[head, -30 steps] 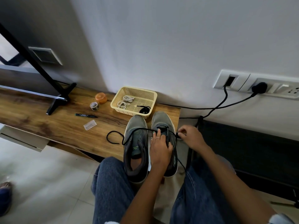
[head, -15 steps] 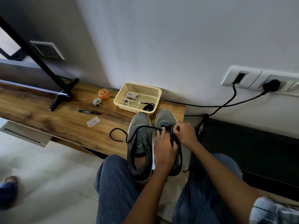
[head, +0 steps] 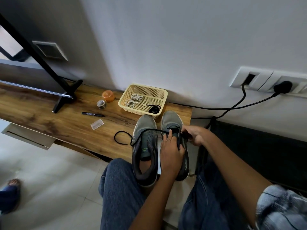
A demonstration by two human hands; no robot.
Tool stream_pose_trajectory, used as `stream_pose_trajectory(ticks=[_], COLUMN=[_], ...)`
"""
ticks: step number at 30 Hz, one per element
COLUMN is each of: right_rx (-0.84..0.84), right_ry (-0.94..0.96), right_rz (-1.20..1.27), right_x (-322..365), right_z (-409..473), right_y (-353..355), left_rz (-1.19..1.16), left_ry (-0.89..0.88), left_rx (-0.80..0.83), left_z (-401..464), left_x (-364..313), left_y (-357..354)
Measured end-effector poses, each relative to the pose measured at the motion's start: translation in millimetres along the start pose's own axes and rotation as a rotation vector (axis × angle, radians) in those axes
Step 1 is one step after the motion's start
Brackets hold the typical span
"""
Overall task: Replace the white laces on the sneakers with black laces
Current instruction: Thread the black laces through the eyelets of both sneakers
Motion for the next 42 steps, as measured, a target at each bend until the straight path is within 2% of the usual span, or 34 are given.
stream_pose_trajectory(ticks=[2,6,9,13,15,18,21,24,36,39,42], right_rx=[-0.015,-0.209,-0.278,-0.369,-0.422,-0.404,-0.388,-0.395,-0.356,-0.356,-0.363], right_ry=[0.019,0.137,0.212,0.307,0.357,0.420,0.455,0.427,0.411,0.415,0.430], right_rz=[-0.053,-0.206,-0.332,-0.389,-0.384,-0.337,-0.315,-0.274,-0.286,-0.329,-0.325], right_x=[2,5,0,-4,-3,1,2,-1,-1,-5,-8], right_z=[0,4,10,3,-5,-17,-19,-17,-16,-20,-32], right_y=[0,2,5,14,18,15,10,9,9,14,25], left_rz=[-0.003,0.004,-0.002,-0.108,-0.038,0.210,0.392,0.474,0.497,0.396,0.225], left_ry=[0.013,0.028,0.037,0.039,0.004,-0.053,0.015,0.069,0.120,0.091,-0.026], left_rx=[0.014,0.027,0.026,-0.072,-0.138,-0.228,-0.115,-0.033,-0.087,-0.155,-0.228], left_z=[1,2,1,0,4,18,34,43,43,34,15], left_x=[2,4,4,-5,-7,-1,7,12,13,7,-7], left_y=[-1,-2,-1,15,28,49,52,50,55,60,60])
Point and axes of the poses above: each hand's wrist, its own z-axis towards the middle knuckle, its own y-axis out of the back of the hand, x = y × z, the point moved 7 cm from there along z, towards the middle knuckle, and after that the axes turned 13 degrees about -z, right-handed, at the moved point
